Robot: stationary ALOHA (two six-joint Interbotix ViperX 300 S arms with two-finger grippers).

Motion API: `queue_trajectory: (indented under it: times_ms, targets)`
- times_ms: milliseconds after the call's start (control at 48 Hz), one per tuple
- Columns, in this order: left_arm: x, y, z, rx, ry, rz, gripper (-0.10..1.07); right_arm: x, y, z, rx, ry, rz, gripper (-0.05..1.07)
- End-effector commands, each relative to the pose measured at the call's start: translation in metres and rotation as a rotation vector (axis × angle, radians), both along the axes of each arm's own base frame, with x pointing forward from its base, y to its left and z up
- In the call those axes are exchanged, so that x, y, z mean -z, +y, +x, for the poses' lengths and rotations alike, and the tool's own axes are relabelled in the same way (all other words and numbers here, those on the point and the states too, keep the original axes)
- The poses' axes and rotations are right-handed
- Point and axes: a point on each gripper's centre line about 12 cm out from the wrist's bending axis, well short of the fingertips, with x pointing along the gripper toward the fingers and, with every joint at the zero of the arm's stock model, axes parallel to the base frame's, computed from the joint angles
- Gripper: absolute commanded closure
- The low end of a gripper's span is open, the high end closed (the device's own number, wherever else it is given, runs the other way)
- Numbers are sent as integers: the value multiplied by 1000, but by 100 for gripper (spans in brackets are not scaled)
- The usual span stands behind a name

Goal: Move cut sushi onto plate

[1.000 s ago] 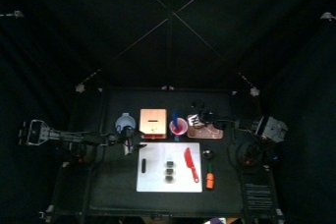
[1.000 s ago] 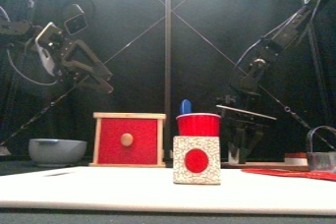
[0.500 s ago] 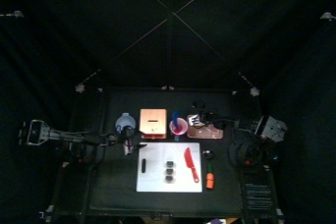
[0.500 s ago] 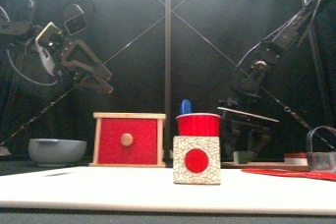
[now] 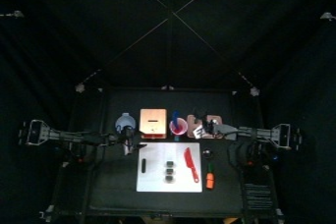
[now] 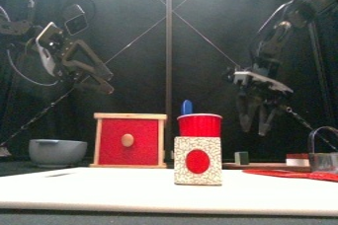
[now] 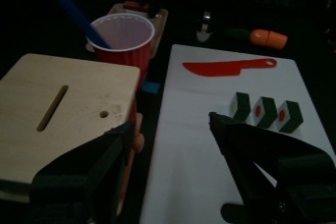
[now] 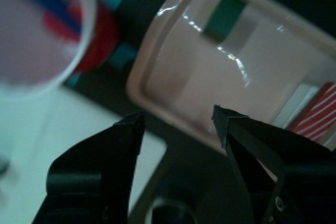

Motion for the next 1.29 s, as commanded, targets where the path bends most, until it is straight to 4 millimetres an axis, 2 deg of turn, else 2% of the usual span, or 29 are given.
queue_trajectory:
  times_ms: [0,83,208,438,604,771,1062,1271]
  targets:
    - [-11,1,7,-5,-36,-3,3,-17,39,8,-143,-23,17,13]
    - [-12,1,8,-5,-37,-5,3,-24,67,19,-234,-38,56,13]
    - [-12,1,8,-6,-39,-4,3,-33,89,39,-350,-51,55,13]
    - [-12,2,8,-12,-38,-8,3,-35,101,85,-535,-19,30,13]
    - [-11,2,7,-19,-35,-17,3,-23,107,120,-667,19,27,13]
    - [-9,2,6,-20,-32,-16,3,-15,110,145,-745,27,7,13]
    - [-5,2,3,-21,-19,-20,3,2,113,167,-805,51,4,13]
    - [-2,2,1,-29,-10,-28,3,12,113,169,-807,72,6,13]
